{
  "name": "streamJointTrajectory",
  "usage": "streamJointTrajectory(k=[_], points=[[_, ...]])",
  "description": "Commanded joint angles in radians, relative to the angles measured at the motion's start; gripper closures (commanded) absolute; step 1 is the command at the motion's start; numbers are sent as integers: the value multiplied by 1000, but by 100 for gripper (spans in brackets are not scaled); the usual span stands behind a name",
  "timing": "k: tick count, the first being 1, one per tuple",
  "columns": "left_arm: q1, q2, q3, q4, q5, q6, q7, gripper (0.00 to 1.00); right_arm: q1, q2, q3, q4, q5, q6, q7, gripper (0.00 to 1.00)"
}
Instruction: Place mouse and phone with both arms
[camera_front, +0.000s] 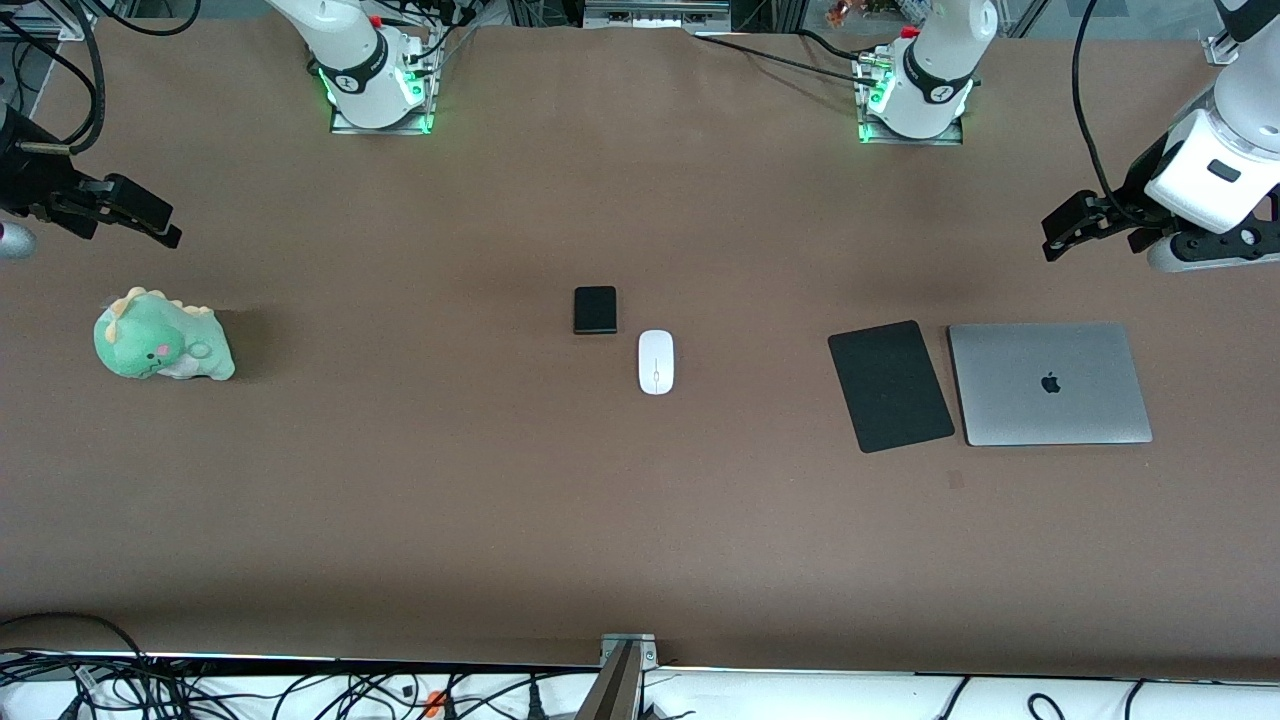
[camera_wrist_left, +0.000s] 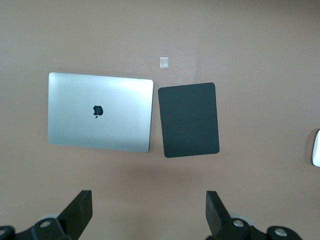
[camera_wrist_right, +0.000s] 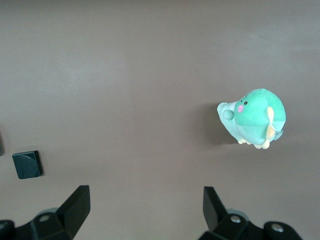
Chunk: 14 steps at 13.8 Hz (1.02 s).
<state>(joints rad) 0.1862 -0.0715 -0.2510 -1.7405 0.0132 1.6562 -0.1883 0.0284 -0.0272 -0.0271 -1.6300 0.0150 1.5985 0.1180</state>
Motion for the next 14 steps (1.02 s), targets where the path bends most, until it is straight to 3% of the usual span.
streamJointTrajectory(k=[1, 14], points=[[6, 6, -7, 19, 14, -10, 9, 0, -8, -7, 7, 1, 16, -12, -5, 0], [1, 24, -17, 35, 5, -33, -2, 0, -8, 10, 7, -1, 16, -3, -5, 0]])
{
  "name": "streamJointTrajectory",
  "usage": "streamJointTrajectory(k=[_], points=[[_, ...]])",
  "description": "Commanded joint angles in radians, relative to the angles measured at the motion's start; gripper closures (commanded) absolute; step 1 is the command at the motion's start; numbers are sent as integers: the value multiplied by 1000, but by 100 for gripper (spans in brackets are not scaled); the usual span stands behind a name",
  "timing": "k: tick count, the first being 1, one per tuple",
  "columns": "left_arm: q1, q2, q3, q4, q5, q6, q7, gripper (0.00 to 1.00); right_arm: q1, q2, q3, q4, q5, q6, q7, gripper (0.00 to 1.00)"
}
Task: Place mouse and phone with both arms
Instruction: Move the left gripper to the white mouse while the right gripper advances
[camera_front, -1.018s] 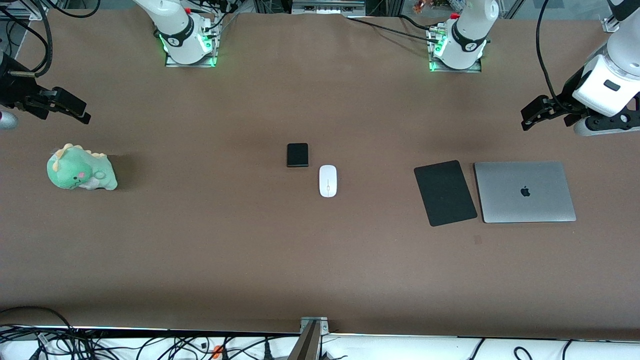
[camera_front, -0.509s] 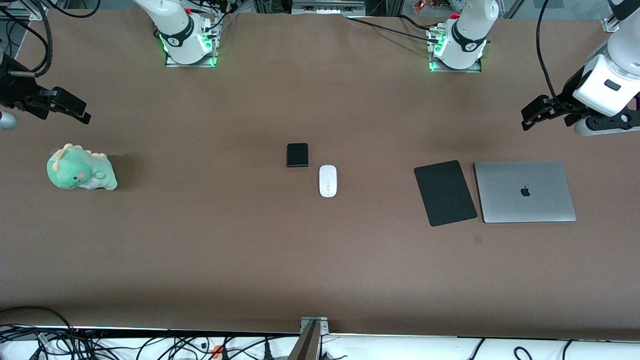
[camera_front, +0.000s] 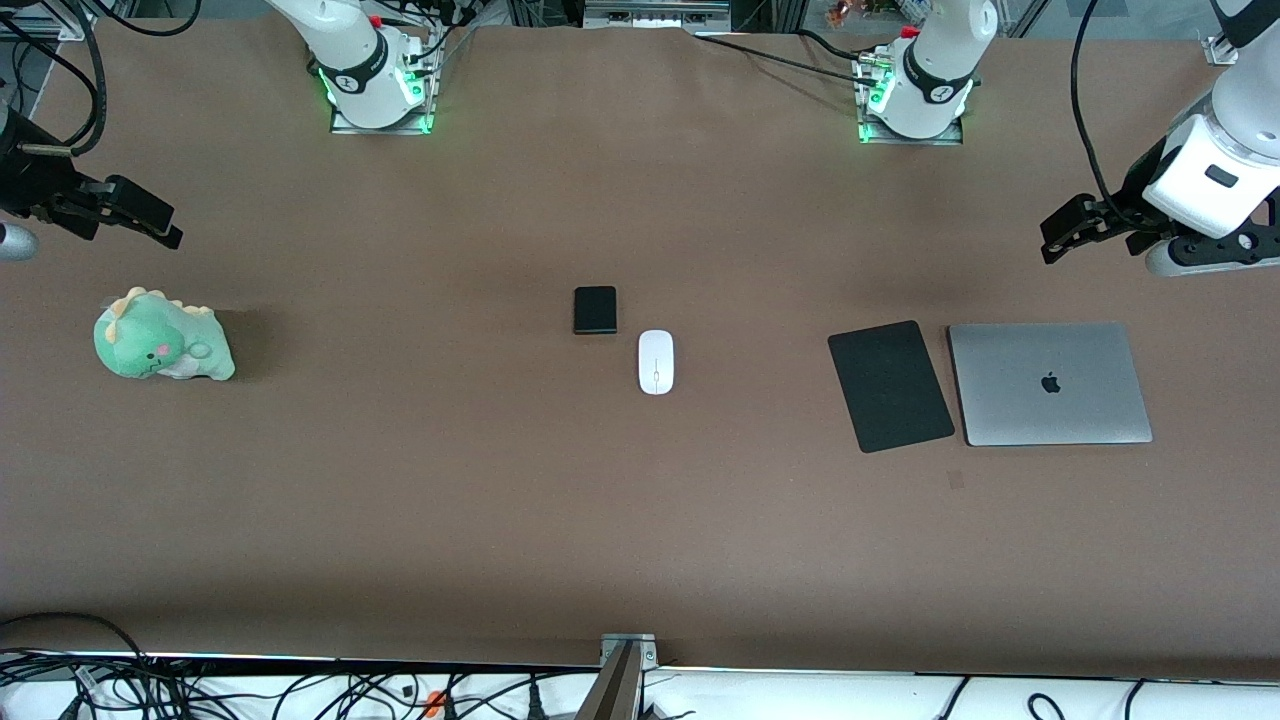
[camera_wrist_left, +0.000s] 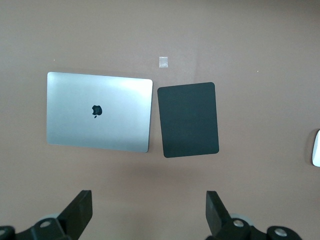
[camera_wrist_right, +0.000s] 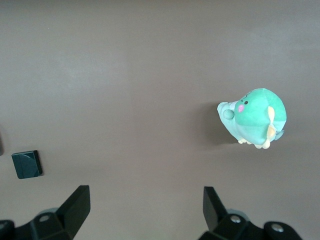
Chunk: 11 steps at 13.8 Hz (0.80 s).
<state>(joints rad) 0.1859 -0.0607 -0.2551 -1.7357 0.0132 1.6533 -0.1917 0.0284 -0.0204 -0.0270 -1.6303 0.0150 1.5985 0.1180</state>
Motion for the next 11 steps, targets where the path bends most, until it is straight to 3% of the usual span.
streamJointTrajectory(k=[1, 6, 11], points=[[-5, 16, -15, 30, 2, -33, 0, 0, -7, 7, 9, 0, 17, 0, -5, 0], [-11, 82, -85, 28, -74, -23, -58, 0, 19, 60, 10, -3, 17, -5, -9, 0], [-11, 197, -226, 21, -82, 123, -291, 0, 42, 151, 13, -3, 16, -3, 3, 0]])
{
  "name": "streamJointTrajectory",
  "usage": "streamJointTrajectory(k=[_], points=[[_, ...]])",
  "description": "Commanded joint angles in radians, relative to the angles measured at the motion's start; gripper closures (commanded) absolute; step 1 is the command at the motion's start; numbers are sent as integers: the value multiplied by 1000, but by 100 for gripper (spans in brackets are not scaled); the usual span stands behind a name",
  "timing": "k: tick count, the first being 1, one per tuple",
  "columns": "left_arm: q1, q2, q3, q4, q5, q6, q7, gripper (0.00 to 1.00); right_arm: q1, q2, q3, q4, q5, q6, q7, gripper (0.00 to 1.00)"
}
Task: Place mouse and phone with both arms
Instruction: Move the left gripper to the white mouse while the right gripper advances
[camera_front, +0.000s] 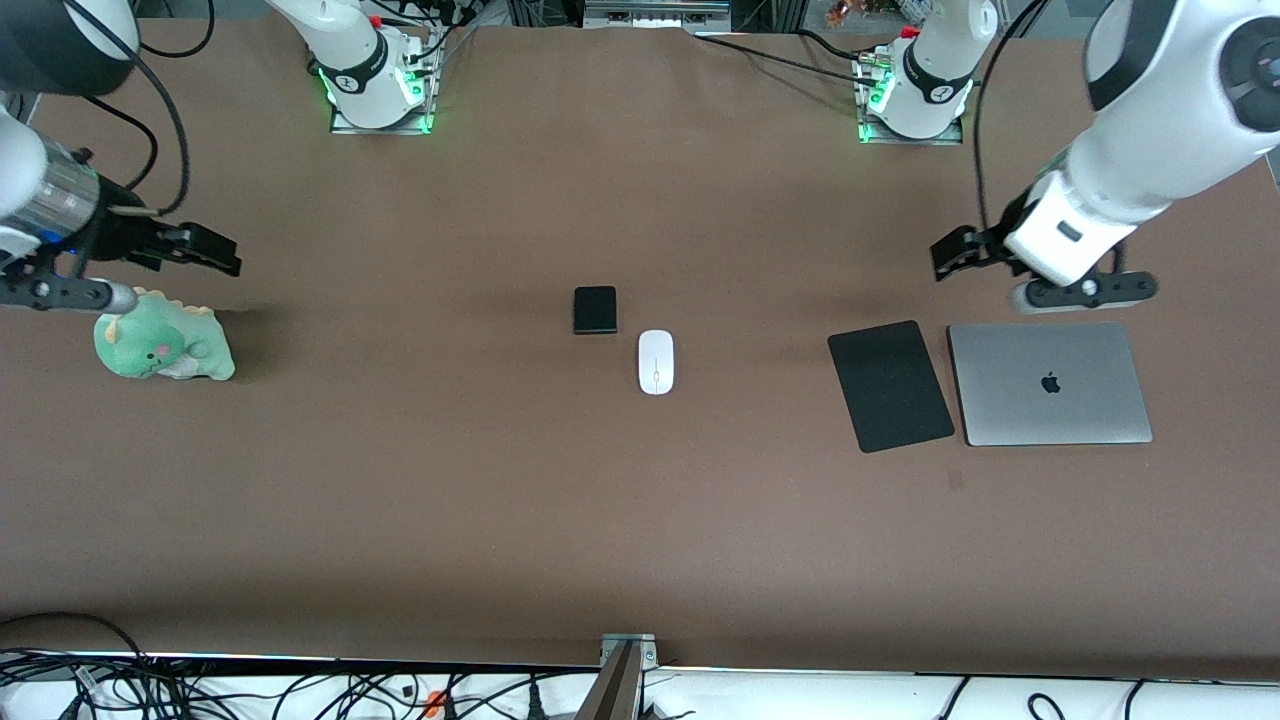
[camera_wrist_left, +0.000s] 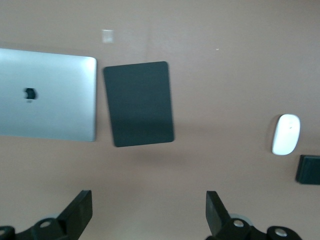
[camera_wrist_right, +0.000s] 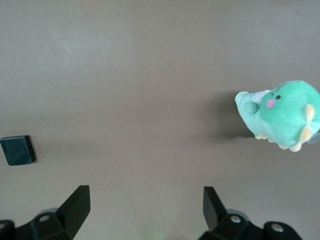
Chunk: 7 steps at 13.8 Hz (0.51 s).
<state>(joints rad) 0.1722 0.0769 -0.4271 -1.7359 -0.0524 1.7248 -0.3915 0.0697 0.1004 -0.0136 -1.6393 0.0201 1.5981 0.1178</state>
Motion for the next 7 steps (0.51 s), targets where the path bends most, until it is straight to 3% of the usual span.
streamJointTrajectory(k=[1, 3, 7], points=[[3, 95, -93, 19, -15, 96, -154, 0, 8, 45, 0, 6, 11, 2, 5, 0], [-9, 168, -140, 21, -11, 172, -229, 0, 12, 65, 0, 6, 11, 25, 6, 0], [-137, 265, -140, 22, 26, 304, -383, 0, 9, 91, 0, 7, 9, 39, 5, 0]])
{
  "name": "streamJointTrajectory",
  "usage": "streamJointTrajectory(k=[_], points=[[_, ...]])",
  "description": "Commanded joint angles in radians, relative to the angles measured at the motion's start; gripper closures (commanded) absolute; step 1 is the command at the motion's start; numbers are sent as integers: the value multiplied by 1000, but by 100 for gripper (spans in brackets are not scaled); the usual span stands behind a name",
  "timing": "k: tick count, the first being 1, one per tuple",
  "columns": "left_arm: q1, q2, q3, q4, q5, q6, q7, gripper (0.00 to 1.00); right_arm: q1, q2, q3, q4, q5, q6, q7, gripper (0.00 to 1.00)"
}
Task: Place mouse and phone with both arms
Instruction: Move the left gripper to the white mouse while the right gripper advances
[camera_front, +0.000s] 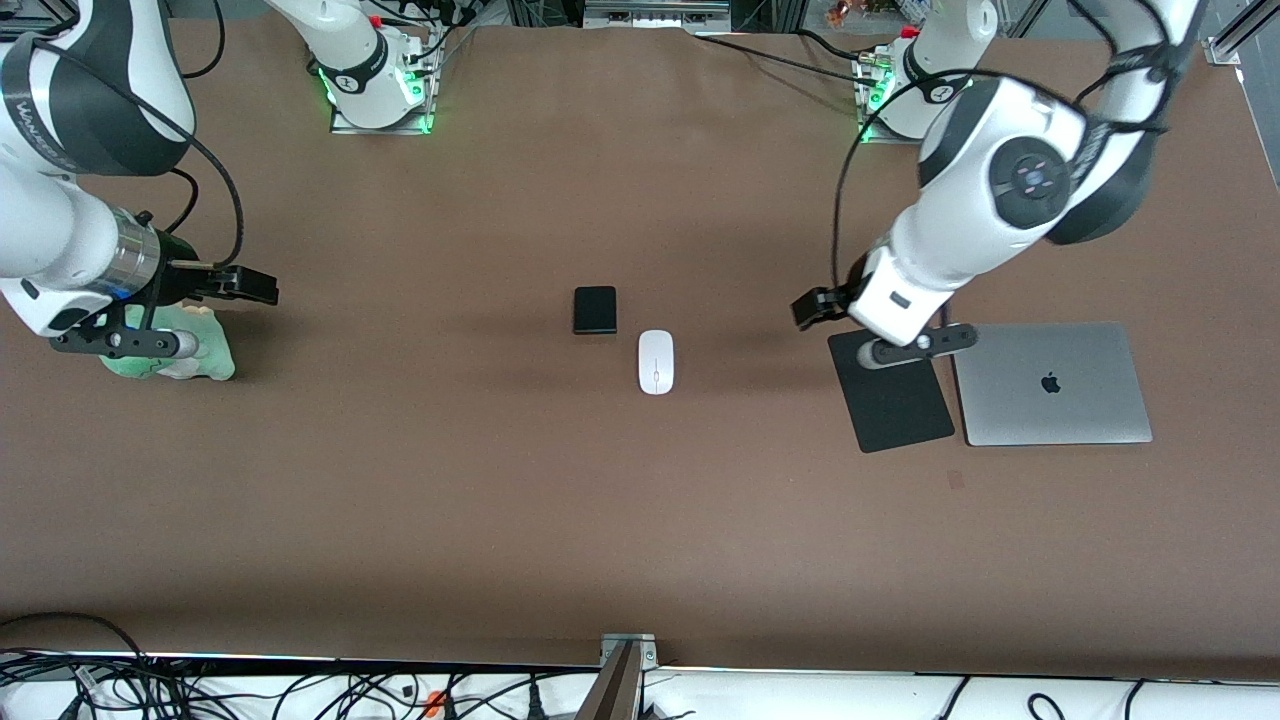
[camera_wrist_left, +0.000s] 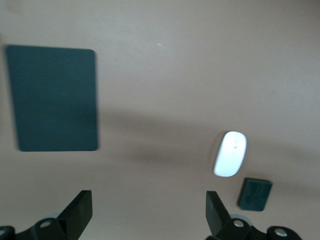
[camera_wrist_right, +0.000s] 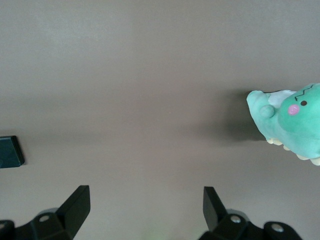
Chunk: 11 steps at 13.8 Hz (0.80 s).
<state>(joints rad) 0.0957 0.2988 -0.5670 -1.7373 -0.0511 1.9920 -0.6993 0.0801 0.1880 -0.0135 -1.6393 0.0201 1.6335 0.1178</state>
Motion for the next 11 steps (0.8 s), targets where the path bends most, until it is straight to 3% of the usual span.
streamJointTrajectory(k=[1, 5, 8, 11], points=[[-89, 74, -1, 27, 58, 71, -115, 0, -2, 4, -2, 10, 9, 2, 2, 0], [-224, 227, 4, 50, 176, 246, -290, 0, -3, 13, -2, 7, 9, -6, 5, 0], [-319, 379, 18, 172, 348, 263, -365, 0, -2, 13, -2, 7, 9, -4, 6, 0], [-410, 477, 59, 255, 384, 265, -365, 0, 0, 14, -2, 6, 9, -9, 6, 0]])
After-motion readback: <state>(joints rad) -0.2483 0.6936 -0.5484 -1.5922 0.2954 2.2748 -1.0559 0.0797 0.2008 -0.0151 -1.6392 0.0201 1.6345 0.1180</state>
